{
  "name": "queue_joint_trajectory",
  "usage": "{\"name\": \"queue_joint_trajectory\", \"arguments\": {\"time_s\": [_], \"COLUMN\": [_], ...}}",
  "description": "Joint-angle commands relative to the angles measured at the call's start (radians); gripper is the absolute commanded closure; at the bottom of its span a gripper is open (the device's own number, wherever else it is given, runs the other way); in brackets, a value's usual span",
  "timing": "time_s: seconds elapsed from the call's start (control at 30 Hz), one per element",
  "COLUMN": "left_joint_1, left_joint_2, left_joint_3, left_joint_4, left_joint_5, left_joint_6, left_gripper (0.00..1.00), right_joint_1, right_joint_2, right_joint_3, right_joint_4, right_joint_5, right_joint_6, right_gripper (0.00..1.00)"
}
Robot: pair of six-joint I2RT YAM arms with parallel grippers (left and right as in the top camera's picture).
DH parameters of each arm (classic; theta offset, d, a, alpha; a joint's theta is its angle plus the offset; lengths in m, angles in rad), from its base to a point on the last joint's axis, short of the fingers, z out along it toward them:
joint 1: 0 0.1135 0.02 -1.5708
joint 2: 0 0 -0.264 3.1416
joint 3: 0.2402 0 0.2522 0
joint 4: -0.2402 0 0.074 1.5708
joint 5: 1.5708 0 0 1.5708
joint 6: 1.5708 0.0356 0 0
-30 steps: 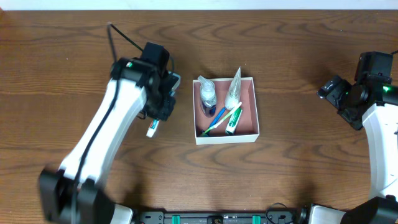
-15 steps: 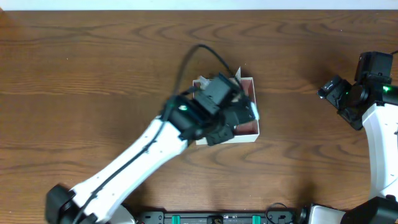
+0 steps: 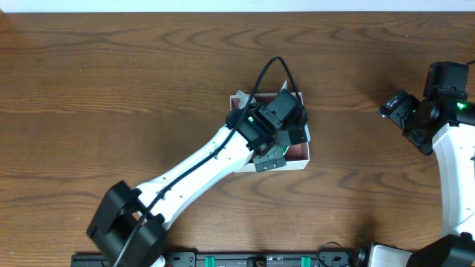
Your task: Pack container
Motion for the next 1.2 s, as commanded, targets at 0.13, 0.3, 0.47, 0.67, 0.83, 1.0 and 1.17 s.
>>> {"name": "queue_joint_trajectory", "arguments": {"time_s": [0.13, 0.3, 0.47, 0.67, 0.83, 1.0, 1.17], "left_joint_1": [0.062, 0.239, 0.403, 0.498, 0.52, 0.565, 0.599], "left_joint_2": [-0.278, -0.457, -0.595, -0.723, -0.78, -0.826, -0.902], "left_joint_3": [0.043, 0.042, 0.042, 0.042, 0.027, -0.022, -0.142], "left_joint_4": [-0.206, -0.315, -0.315, -0.35, -0.398, -0.407, -0.362], "left_joint_5": [-0.217, -0.215, -0.21, -0.225, -0.239, -0.239, -0.237], "left_joint_6": [-0.329, -0.541, -0.607, -0.582, -0.565, -0.566, -0.566], "left_gripper": [0.02, 0.02, 0.02, 0.02, 0.02, 0.02, 0.02], "right_joint_1": [-0.005, -0.005, -0.005, -0.005, -0.005, -0.005, -0.005], "right_joint_2": [-0.004, -0.004, -0.004, -0.004, -0.004, -0.004, -0.004], "right_joint_3": [0.003, 0.003, 0.003, 0.003, 0.003, 0.003, 0.003], "right_joint_4": [-0.001, -0.001, -0.001, -0.001, -0.001, -0.001, -0.001], "right_joint_5": [0.005, 0.005, 0.004, 0.004, 0.004, 0.005, 0.005], "right_joint_6": [-0.016, -0.016, -0.016, -0.015, -0.016, -0.016, -0.016], "right_gripper": [0.01, 0.01, 0.01, 0.01, 0.01, 0.01, 0.01]}}
